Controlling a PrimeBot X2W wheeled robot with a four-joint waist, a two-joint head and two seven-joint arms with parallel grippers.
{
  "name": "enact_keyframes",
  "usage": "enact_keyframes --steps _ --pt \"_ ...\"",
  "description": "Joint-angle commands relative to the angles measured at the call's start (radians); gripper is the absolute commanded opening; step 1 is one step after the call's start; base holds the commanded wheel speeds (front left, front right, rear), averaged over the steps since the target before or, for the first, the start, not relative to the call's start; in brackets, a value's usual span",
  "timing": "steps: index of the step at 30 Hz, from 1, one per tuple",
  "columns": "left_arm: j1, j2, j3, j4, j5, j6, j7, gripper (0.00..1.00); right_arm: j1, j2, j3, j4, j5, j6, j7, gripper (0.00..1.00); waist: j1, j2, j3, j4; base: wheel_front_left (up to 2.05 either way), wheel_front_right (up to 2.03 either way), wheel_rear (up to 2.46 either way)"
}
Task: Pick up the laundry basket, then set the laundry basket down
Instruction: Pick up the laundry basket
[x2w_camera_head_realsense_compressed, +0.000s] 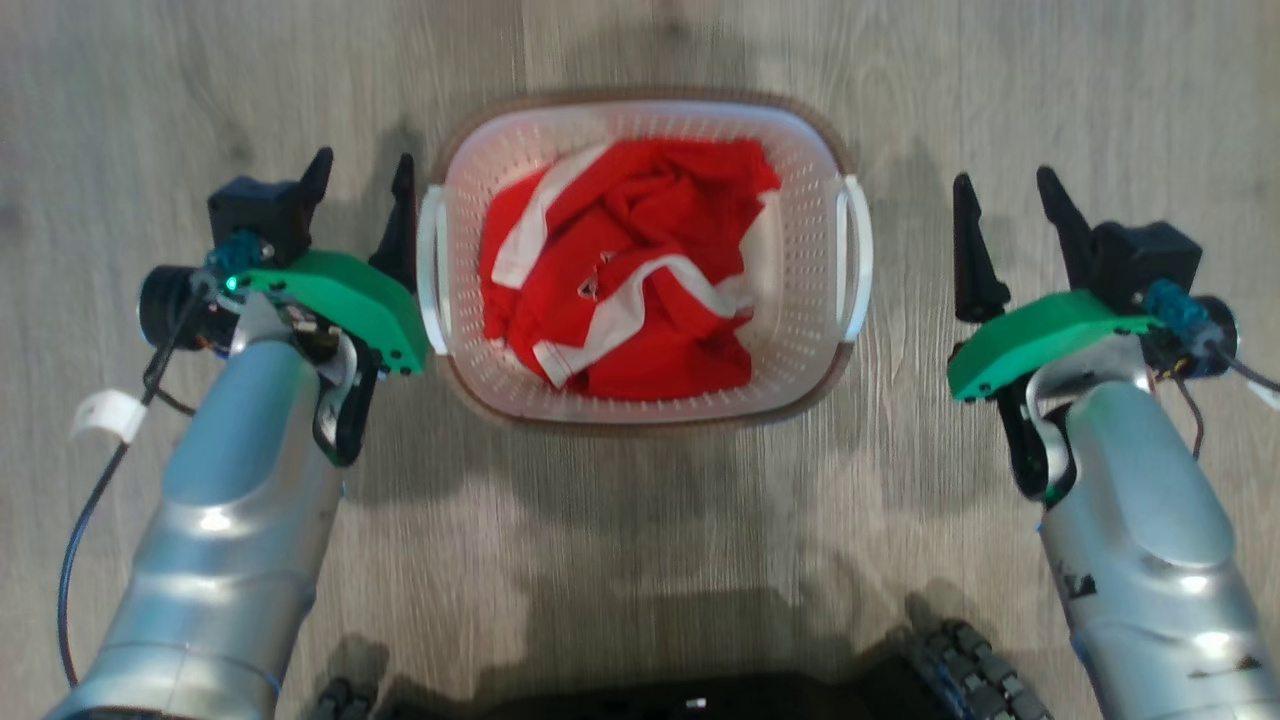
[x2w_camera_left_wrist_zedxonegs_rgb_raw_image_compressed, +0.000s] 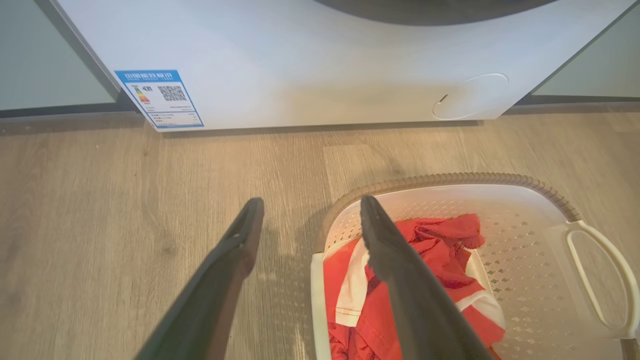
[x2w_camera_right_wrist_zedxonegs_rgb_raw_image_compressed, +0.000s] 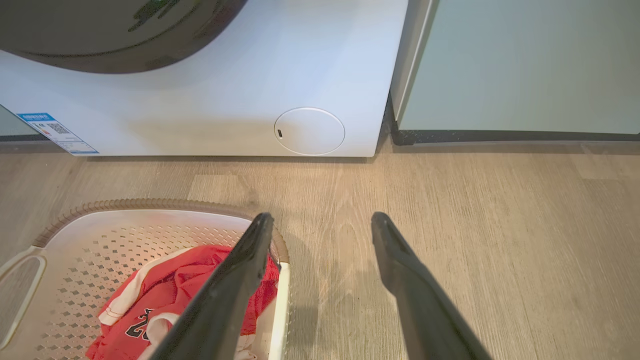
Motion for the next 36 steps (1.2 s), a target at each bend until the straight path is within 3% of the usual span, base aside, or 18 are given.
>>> enact_keyframes --steps 1,19,36 --pt "-0.022 0.015 0.04 0.003 0.012 -0.01 -0.008 1.0 -0.004 0.015 0.022 -0.023 -0.005 -0.002 -0.013 1.0 -0.0001 0.0 0.065 -0.004 0.0 0.0 0.0" --pt "-0.133 -0.03 0.056 0.241 0.034 -0.064 -0.008 1.0 -0.073 0.016 0.123 0.046 -0.005 -0.002 -0.013 1.0 -0.0001 0.0 0.198 0.0 0.0 0.0 0.0" --pt "-0.294 -0.033 0.018 0.438 0.007 -0.076 -0.008 1.0 -0.219 0.016 0.223 0.267 0.04 -0.002 -0.013 1.0 -0.0001 0.0 0.298 -0.015 0.0 0.0 0.0"
